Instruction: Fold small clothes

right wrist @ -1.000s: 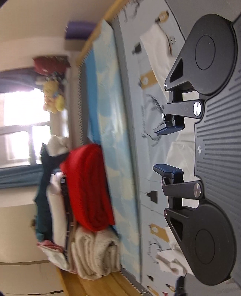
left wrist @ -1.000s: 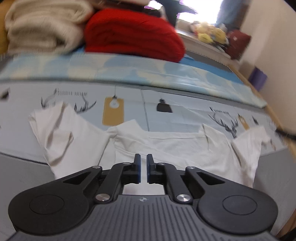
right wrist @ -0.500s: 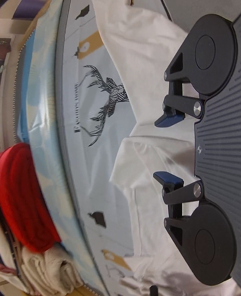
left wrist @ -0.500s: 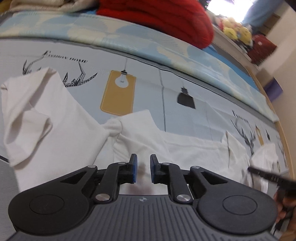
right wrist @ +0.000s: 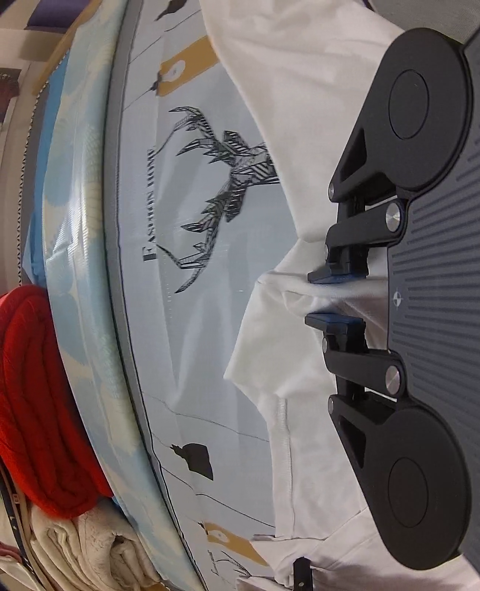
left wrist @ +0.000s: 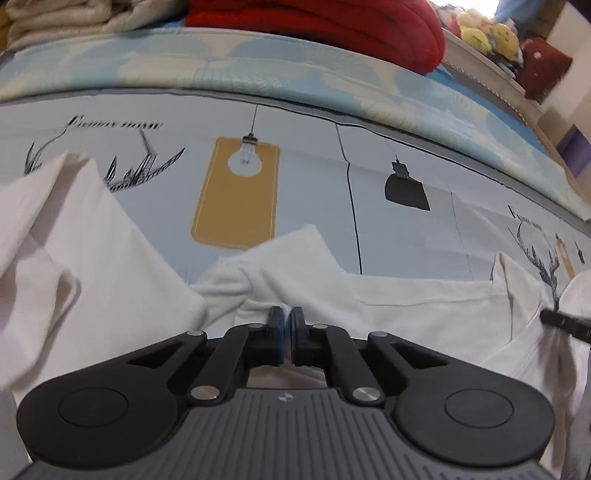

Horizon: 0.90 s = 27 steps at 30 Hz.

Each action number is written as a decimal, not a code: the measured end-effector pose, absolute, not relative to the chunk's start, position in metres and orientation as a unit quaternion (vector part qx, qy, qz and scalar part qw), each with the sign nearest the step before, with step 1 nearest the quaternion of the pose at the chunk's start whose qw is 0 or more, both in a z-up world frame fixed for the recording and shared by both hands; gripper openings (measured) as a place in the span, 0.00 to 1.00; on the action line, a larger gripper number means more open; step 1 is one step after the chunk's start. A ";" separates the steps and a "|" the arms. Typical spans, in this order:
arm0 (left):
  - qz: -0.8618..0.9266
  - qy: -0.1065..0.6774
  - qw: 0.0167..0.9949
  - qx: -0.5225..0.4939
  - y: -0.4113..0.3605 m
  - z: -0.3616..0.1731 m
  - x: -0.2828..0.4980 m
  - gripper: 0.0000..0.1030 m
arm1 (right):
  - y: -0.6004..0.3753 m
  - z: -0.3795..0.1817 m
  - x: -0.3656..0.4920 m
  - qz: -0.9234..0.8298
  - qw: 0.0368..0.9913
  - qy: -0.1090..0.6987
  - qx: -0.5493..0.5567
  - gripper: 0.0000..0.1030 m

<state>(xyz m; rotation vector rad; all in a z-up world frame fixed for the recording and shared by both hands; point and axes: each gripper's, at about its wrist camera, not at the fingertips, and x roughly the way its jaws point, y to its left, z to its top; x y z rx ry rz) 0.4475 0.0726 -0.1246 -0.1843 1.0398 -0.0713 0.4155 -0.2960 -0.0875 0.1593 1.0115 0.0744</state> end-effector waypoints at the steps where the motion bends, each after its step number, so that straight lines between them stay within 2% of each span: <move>1: -0.035 0.495 0.864 -0.090 0.073 -0.124 0.449 0.02 | -0.296 -0.086 0.417 0.035 0.874 0.480 0.071 0.14; 5: -0.043 0.463 0.881 -0.090 0.069 -0.113 0.452 0.02 | -0.301 -0.074 0.421 0.019 0.888 0.454 0.067 0.13; 11: -0.040 0.343 0.934 -0.087 0.055 -0.075 0.447 0.02 | -0.315 -0.042 0.427 -0.025 0.923 0.377 0.068 0.13; 13: -0.032 0.324 0.943 -0.066 0.047 -0.066 0.443 0.05 | -0.318 -0.034 0.427 -0.041 0.934 0.350 0.063 0.15; 14: -0.046 0.333 0.939 -0.067 0.044 -0.064 0.443 0.14 | -0.318 -0.033 0.427 -0.054 0.935 0.346 0.053 0.22; 15: -0.064 0.342 0.935 -0.071 0.042 -0.063 0.442 0.24 | -0.318 -0.033 0.427 -0.071 0.934 0.348 0.044 0.38; 17: -0.101 0.358 0.926 -0.058 0.034 -0.063 0.436 0.25 | -0.321 -0.034 0.423 -0.078 0.930 0.356 0.046 0.53; 22: -0.163 0.423 0.891 -0.024 0.024 -0.083 0.425 0.25 | -0.320 -0.037 0.414 -0.023 0.924 0.379 0.054 0.54; 26: -0.113 0.546 0.830 0.020 0.034 -0.126 0.429 0.24 | -0.306 -0.060 0.413 0.040 0.890 0.451 0.050 0.54; 27: -0.119 0.538 0.835 0.006 0.039 -0.124 0.426 0.25 | -0.301 -0.070 0.414 0.048 0.876 0.479 0.037 0.54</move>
